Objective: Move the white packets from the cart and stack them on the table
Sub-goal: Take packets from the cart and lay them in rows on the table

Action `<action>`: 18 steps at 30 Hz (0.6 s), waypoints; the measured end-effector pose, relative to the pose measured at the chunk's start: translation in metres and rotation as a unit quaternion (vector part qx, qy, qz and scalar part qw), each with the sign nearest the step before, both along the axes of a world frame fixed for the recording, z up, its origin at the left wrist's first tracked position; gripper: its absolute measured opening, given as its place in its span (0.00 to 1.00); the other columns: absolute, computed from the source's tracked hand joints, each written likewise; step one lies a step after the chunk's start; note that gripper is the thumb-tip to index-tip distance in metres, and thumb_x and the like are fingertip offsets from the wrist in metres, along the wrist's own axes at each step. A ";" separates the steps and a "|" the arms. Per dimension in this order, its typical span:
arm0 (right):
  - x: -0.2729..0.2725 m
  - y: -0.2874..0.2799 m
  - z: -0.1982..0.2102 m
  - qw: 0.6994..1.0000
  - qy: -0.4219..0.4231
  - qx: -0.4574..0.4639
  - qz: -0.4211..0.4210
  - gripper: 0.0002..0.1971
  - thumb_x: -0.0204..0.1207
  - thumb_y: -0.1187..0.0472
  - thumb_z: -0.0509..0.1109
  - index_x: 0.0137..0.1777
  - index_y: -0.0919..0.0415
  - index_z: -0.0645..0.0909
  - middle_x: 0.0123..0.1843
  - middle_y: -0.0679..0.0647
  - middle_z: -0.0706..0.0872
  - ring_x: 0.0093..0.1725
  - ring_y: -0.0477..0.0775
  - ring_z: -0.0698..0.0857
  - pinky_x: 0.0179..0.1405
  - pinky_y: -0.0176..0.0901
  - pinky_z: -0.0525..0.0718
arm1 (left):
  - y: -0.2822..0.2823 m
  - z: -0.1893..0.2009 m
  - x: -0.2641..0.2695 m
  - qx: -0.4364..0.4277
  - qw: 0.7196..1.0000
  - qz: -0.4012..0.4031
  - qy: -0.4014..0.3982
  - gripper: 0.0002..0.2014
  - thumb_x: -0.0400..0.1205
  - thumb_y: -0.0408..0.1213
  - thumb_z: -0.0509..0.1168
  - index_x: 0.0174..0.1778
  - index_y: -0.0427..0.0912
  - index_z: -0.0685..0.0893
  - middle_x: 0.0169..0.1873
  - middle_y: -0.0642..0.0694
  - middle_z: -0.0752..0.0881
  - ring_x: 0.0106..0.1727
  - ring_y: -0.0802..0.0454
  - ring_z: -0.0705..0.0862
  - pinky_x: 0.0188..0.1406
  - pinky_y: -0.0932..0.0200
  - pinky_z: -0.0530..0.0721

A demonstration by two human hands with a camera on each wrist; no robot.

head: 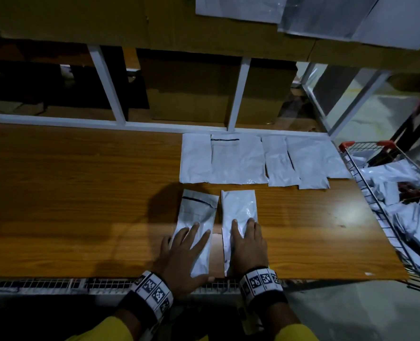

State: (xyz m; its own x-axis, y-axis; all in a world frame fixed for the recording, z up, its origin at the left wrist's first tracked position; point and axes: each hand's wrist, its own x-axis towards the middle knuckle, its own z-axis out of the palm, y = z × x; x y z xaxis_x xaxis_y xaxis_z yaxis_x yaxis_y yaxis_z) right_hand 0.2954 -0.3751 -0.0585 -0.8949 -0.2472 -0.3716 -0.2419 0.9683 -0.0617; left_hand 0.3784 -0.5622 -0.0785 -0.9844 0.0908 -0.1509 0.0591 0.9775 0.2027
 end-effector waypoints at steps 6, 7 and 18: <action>-0.002 -0.008 0.002 1.000 0.010 -0.023 -0.005 0.53 0.75 0.52 0.75 0.88 0.49 0.40 0.88 0.68 0.41 0.87 0.70 0.43 0.83 0.61 0.60 | 0.001 -0.013 -0.007 0.025 0.998 0.048 -0.019 0.59 0.65 0.86 0.51 0.88 0.53 0.58 0.87 0.45 0.59 0.82 0.40 0.67 0.70 0.31 0.70; -0.002 -0.010 0.002 1.000 0.011 -0.025 -0.006 0.53 0.75 0.52 0.75 0.89 0.48 0.40 0.88 0.68 0.41 0.87 0.70 0.43 0.82 0.61 0.60 | 0.001 -0.015 -0.009 0.027 0.998 0.051 -0.017 0.60 0.64 0.87 0.52 0.88 0.51 0.61 0.87 0.44 0.61 0.81 0.40 0.69 0.69 0.31 0.73; -0.003 -0.023 0.001 0.998 0.033 -0.052 -0.010 0.48 0.74 0.55 0.72 0.88 0.47 0.46 0.88 0.67 0.43 0.86 0.68 0.45 0.81 0.60 0.61 | -0.007 -0.031 -0.023 0.051 0.997 0.059 -0.024 0.63 0.66 0.88 0.38 0.89 0.44 0.52 0.89 0.44 0.44 0.88 0.43 0.50 0.83 0.36 0.60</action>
State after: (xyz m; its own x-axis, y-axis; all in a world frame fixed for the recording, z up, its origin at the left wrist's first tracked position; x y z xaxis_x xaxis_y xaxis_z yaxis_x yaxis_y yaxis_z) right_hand 0.2922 -0.3986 -0.0575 -0.9218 -0.2636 -0.2843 -0.2298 0.9621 -0.1470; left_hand 0.3549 -0.5687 -0.1095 -0.9808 -0.0081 -0.1946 -0.0678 0.9509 0.3020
